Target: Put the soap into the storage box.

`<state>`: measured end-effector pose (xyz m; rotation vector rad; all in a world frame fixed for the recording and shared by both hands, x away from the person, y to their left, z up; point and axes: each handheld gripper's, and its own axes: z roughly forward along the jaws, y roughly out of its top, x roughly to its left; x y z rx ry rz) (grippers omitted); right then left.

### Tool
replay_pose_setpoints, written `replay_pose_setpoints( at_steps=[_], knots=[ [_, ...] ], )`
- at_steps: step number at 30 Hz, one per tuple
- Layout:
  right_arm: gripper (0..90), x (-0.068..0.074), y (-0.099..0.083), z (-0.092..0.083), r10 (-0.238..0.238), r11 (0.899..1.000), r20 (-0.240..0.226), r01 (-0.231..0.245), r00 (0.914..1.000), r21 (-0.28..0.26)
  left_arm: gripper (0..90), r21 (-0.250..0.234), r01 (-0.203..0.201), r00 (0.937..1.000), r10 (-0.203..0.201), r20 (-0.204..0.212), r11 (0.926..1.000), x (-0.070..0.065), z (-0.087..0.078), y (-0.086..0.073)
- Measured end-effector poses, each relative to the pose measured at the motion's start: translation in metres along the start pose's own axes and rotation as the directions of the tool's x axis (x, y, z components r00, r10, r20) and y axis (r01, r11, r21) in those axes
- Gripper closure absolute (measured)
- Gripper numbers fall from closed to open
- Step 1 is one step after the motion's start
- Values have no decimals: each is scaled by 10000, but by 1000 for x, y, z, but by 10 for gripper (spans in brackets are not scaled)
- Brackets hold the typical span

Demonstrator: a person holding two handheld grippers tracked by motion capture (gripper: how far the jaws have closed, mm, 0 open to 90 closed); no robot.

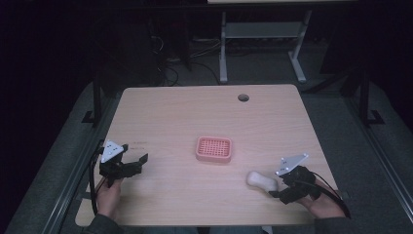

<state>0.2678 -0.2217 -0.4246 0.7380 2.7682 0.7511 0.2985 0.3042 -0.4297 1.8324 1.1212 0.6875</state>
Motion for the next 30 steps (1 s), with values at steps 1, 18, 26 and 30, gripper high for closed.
replay_pose_setpoints(
  at_steps=[1, 18, 26, 30],
  knots=[
    [289, 0, 2, 2, -80, 10000, -17, 80, 10000, 40, 142, 0, 0, 10000, 0, 0, 10000, 0, 0, 0],
    [342, -6, 31, 26, -573, 9961, -355, 595, 9977, 651, 142, 39, -42, 10000, 42, -2, 10000, 0, 1, 0],
    [368, -9, 34, 37, -670, 9921, -487, 717, 9966, 1030, 142, 84, -41, 10000, 41, -20, 10000, 0, 1, 0],
    [382, -10, 34, 39, -640, 9909, -505, 694, 9967, 1152, 142, 55, -31, 10000, 31, -19, 10000, 0, 2, 0]
  ],
)
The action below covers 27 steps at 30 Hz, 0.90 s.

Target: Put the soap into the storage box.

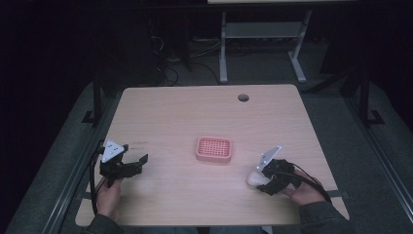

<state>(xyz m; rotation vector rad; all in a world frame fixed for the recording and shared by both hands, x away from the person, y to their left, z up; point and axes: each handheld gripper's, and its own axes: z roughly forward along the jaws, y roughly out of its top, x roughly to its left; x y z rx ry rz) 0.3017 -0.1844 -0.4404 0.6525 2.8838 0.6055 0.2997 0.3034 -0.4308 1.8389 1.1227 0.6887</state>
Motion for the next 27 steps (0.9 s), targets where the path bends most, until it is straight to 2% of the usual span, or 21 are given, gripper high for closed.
replay_pose_setpoints(
  at_steps=[2, 12, 19, 23, 27],
  knots=[
    [400, -1, 0, 2, -79, 9999, -59, 79, 10000, 79, 142, 14, -8, 10000, 8, 6, 10000, 0, 0, 0],
    [452, 0, -1, 7, 98, 9999, -340, -95, 9994, 90, 142, 49, 12, 10000, -12, 37, 10000, 0, 0, 0],
    [474, 2, -1, 7, 39, 10000, -218, -37, 9998, 71, 142, 59, 9, 10000, -9, 40, 10000, 0, 0, 0],
    [482, 3, 2, 5, 45, 9996, -233, -38, 9997, 279, 142, 92, 10, 10000, -10, 32, 10000, 1, 0, 0],
    [483, 2, 6, 0, -11, 9999, -219, 14, 9998, 142, 142, 96, 47, 10000, -48, 43, 9999, 1, 0, 0]
  ],
)
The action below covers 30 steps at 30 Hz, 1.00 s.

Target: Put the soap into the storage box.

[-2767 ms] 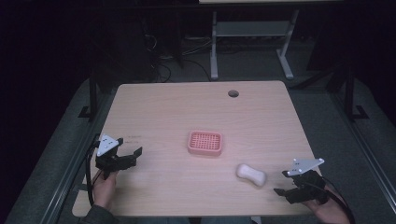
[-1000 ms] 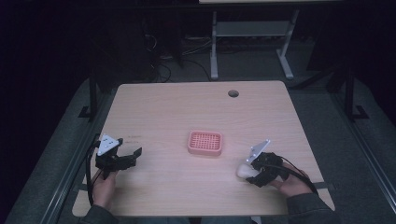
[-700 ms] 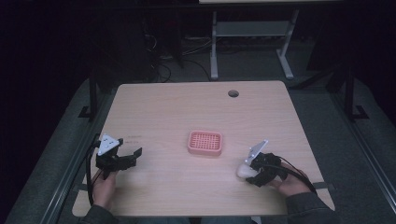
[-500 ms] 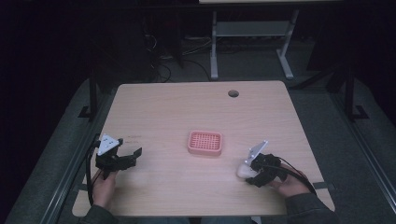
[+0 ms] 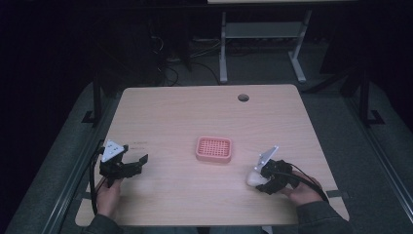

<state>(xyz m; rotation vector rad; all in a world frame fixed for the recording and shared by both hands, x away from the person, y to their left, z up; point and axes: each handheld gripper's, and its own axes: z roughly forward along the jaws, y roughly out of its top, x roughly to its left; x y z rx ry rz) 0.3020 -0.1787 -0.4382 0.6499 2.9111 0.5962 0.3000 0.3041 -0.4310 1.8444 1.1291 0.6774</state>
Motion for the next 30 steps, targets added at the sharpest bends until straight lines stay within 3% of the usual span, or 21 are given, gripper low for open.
replay_pose_setpoints(
  at_steps=[3, 10, 30],
  knots=[
    [483, -1, 6, -7, -94, 9996, 67, 95, 9999, -248, 142, -41, 23, 10000, -23, -39, 10000, 0, 0, 0],
    [484, -1, 20, -17, -437, 9986, 220, 444, 9988, -286, 142, 33, 39, 10000, -38, -47, 10000, 1, -1, 0],
    [484, -9, 49, -23, -861, 9955, 246, 870, 9960, -376, 142, 72, 40, 10000, -39, -88, 10000, 2, -1, 0]
  ],
)
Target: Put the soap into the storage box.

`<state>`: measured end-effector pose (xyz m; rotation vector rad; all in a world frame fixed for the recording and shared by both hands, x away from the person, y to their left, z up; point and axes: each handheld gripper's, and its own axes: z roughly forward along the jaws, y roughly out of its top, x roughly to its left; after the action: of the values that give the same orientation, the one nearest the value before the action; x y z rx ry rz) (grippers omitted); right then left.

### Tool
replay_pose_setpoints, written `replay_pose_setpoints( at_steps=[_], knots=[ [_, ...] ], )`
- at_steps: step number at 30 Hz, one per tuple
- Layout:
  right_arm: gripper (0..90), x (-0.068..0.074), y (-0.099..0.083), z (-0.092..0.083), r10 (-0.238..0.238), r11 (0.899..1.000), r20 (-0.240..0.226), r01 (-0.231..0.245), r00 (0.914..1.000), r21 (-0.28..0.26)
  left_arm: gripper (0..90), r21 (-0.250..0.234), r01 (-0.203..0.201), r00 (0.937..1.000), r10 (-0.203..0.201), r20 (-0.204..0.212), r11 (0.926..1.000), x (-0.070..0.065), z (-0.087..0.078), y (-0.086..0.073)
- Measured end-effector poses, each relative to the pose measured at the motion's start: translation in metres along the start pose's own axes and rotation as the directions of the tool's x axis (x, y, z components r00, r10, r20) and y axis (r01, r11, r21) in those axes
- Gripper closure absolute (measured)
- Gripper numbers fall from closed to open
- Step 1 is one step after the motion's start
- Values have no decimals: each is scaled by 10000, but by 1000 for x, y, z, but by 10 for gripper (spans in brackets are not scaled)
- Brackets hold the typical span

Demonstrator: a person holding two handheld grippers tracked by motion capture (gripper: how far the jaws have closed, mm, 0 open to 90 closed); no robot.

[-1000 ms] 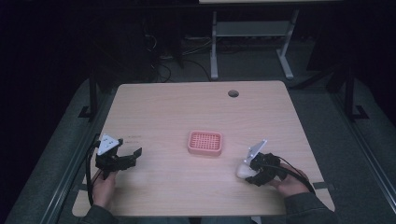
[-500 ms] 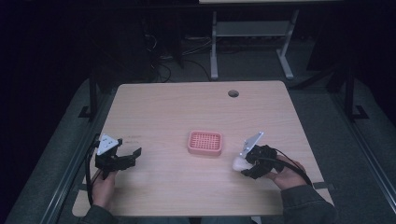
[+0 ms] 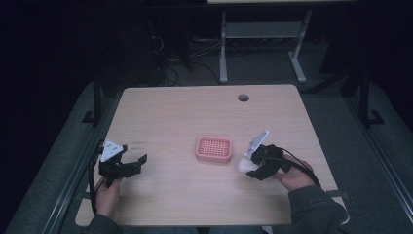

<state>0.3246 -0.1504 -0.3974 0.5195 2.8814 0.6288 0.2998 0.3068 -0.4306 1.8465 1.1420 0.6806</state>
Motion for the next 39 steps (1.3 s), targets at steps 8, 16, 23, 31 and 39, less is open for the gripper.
replay_pose_setpoints(
  at_steps=[8, 16, 23, 31, 39],
  knots=[
    [484, -4, 11, 2, -158, 9999, -97, 157, 9998, -60, 142, -14, -6, 10000, 6, -13, 10000, 0, 0, 0],
    [484, -9, 26, 6, -382, 9993, -202, 382, 9991, 15, 142, -98, 90, 10000, -90, -24, 9999, 0, 0, 0],
    [484, -13, 34, 8, -439, 9990, -314, 438, 9985, -37, 142, -120, 79, 10000, -80, -29, 9999, 0, 0, 0],
    [484, -18, 45, 14, -555, 9984, -353, 558, 9978, 79, 142, -129, 108, 9999, -108, -28, 9999, 1, 1, 0],
    [484, -23, 55, 18, -615, 9981, -506, 610, 9968, -97, 142, -127, 160, 9999, -161, -57, 9998, 1, 0, 0]
  ],
)
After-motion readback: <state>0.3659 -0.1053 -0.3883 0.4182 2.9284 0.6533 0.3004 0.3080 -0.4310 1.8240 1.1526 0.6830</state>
